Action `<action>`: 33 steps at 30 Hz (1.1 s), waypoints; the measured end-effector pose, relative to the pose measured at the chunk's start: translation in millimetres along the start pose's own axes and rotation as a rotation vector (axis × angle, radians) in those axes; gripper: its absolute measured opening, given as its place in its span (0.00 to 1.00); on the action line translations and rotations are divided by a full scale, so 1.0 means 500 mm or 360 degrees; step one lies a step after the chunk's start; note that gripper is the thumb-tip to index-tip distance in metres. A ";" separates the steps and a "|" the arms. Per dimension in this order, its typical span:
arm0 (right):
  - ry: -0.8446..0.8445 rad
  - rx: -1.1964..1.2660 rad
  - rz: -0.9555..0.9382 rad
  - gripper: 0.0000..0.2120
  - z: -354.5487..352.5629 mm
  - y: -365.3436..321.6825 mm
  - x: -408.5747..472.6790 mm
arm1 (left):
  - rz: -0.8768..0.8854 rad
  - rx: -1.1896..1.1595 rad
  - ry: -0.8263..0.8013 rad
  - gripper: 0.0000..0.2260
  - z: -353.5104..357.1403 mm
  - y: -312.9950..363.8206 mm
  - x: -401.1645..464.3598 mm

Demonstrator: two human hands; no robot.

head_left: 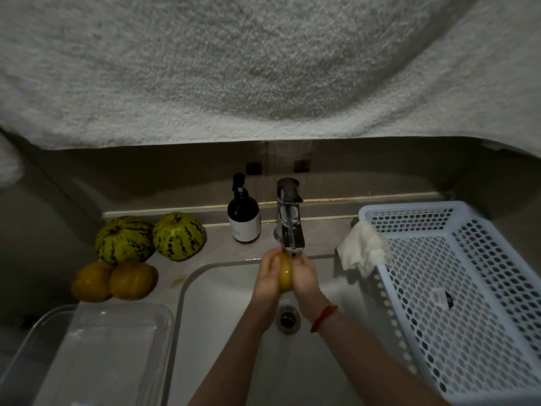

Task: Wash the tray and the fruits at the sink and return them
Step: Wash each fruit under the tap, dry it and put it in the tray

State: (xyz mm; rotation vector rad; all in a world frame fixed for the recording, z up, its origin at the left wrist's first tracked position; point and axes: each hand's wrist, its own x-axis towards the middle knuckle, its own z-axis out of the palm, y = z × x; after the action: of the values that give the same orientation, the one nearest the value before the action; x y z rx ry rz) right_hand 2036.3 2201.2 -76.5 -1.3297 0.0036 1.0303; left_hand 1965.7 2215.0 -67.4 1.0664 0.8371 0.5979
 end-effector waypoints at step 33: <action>-0.0555 -0.1789 -0.0960 0.22 -0.105 -0.003 -0.029 | -0.0478 0.0189 0.0391 0.20 0.011 -0.003 0.046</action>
State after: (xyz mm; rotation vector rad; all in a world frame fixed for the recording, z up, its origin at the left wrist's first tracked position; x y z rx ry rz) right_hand 2056.7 2151.3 -83.5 -1.9185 -1.3231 0.6998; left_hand 1983.2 2229.2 -74.4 0.9606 1.2354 0.4329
